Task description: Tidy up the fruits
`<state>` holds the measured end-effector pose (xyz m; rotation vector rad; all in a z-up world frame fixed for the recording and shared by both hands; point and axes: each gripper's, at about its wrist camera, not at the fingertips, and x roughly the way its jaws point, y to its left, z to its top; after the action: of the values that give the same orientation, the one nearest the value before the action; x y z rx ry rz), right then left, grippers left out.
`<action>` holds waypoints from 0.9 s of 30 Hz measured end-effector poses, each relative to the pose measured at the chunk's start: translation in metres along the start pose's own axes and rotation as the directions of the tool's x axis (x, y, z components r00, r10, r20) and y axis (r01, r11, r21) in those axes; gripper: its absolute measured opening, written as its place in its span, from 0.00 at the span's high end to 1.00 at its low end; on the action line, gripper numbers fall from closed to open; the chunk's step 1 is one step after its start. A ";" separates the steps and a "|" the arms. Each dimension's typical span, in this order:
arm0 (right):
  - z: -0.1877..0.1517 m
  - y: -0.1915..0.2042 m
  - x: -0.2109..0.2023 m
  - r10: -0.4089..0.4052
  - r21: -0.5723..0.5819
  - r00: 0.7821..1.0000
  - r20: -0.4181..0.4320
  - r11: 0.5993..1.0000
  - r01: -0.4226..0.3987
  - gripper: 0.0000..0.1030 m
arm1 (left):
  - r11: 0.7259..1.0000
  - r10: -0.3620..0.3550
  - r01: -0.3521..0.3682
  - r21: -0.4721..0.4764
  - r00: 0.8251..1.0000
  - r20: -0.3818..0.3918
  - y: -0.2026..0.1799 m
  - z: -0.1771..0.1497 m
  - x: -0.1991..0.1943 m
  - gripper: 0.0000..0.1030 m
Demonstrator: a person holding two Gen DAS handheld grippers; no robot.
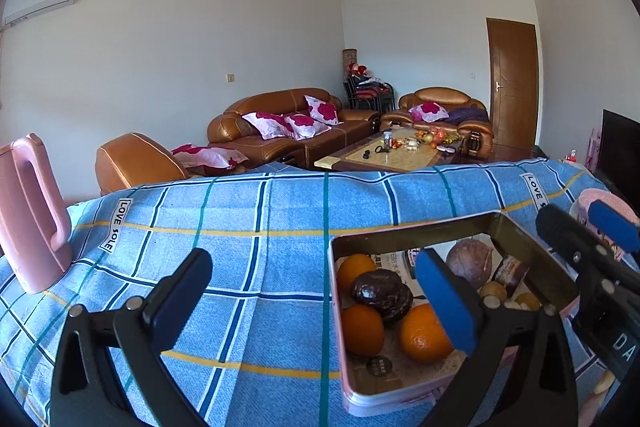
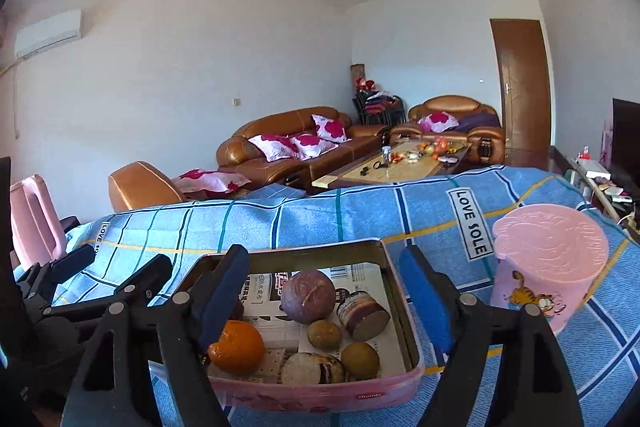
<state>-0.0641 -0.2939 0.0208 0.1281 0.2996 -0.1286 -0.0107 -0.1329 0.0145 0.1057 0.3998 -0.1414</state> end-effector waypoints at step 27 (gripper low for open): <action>-0.013 0.009 -0.057 -0.137 -0.003 0.986 0.091 0.990 0.138 0.23 | 0.999 -0.020 0.021 -0.044 0.999 0.032 0.016 -0.020 -0.044 0.00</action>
<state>-0.1202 -0.2776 0.0263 0.0920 0.2182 -0.2692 -0.0557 -0.1091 0.0147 0.0556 0.3720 -0.1543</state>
